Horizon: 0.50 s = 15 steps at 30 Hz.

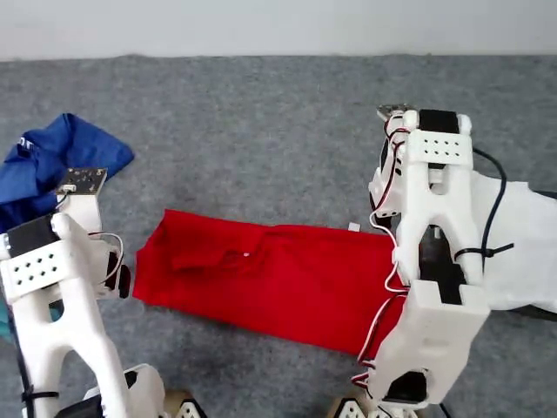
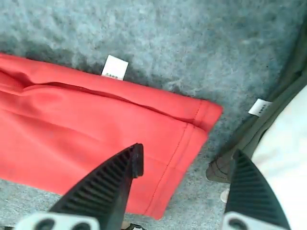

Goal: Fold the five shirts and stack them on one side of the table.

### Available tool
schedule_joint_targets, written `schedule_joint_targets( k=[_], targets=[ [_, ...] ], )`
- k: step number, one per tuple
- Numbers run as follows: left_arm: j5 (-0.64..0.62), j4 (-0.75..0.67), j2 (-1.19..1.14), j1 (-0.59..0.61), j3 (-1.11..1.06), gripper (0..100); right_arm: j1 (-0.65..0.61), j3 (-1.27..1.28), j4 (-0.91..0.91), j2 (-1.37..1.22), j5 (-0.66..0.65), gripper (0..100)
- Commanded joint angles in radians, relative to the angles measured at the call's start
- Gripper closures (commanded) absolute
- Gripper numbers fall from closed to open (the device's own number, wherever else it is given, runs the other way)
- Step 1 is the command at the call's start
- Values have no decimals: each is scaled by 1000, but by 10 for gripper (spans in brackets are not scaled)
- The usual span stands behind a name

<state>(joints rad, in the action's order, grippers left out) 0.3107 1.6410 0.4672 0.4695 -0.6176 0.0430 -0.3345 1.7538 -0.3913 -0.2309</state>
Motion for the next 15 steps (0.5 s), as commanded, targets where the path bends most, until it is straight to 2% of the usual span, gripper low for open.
schedule_joint_targets(
  k=[1, 9, 15],
  targets=[
    [-5, -8, 25, 2, 4, 869, 7, 28, 44, 77, -3, 708],
    [-5, -8, 25, 2, 4, 869, 12, 388, 27, 291, -60, 708],
    [-5, -8, 25, 2, 4, 869, 87, 575, -73, 384, -84, 708]
  ],
)
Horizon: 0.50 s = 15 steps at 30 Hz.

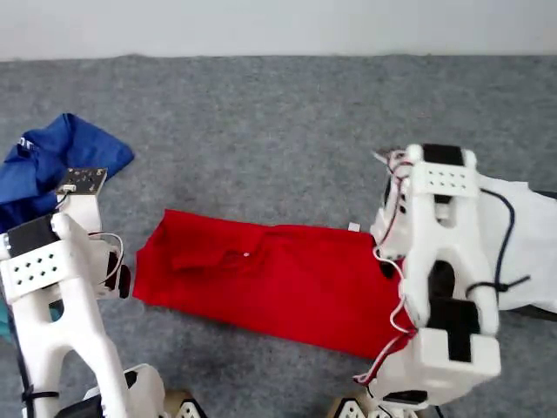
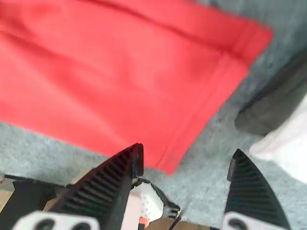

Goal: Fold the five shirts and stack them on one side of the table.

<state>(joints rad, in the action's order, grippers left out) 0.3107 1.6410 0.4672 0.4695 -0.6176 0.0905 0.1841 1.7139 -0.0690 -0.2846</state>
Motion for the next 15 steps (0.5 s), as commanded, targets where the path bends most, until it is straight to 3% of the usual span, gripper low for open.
schedule_joint_targets(
  k=[1, 15],
  targets=[
    [-5, -8, 25, 2, 4, 869, 50, 86, -47, 62, -49, 708],
    [-5, -3, 25, 2, 2, 869, 18, 371, -394, 62, -66, 708]
  ],
)
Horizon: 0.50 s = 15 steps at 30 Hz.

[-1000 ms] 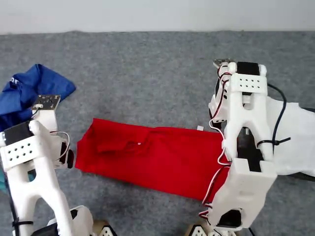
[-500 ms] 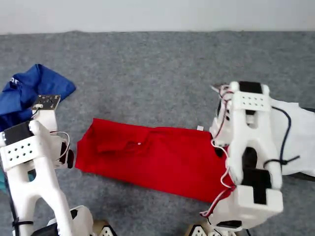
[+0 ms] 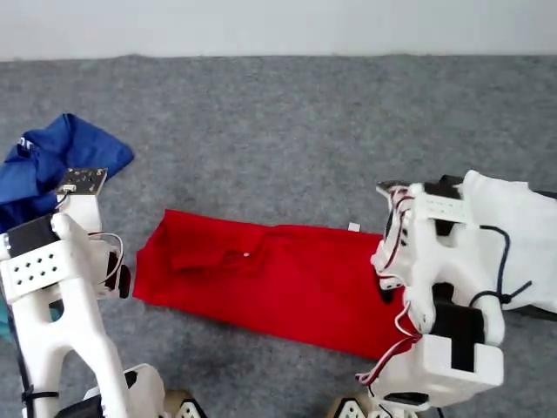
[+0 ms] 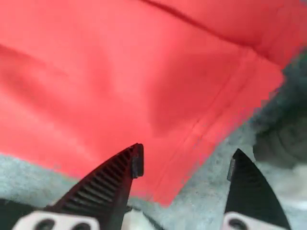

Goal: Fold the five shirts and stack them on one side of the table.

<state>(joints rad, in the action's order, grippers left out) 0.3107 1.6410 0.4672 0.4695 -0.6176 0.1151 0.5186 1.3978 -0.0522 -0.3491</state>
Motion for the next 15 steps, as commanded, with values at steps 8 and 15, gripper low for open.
schedule_joint_targets(
  k=[8, 15],
  targets=[
    [-5, -3, 25, 2, 2, 869, 1, 153, -232, 44, 32, 708],
    [-5, -3, 25, 2, 2, 869, -5, 226, -315, 44, 23, 745]
  ],
)
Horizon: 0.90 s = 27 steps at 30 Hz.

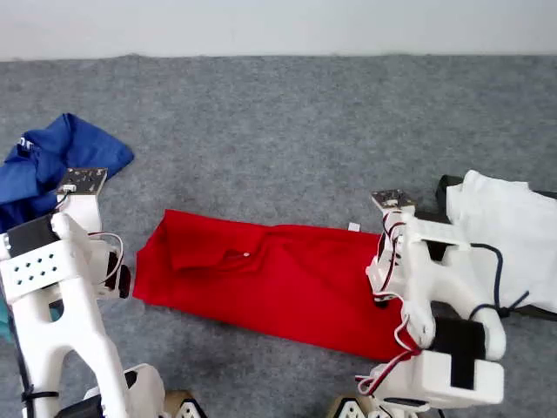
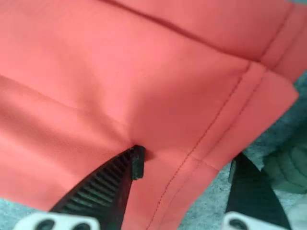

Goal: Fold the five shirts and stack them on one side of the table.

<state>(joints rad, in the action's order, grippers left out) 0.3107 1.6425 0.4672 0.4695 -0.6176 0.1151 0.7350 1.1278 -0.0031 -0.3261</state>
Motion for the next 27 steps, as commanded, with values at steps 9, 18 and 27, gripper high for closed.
schedule_joint_targets(
  k=[9, 18, 27],
  targets=[
    [-5, -5, 25, 2, 2, 869, -42, 8, -77, -4, 0, 951],
    [-5, -5, 25, 2, 2, 869, -35, -44, -22, 5, -60, 952],
    [-5, -3, 25, 2, 2, 870, 42, -305, 220, 5, -98, 986]
  ],
)
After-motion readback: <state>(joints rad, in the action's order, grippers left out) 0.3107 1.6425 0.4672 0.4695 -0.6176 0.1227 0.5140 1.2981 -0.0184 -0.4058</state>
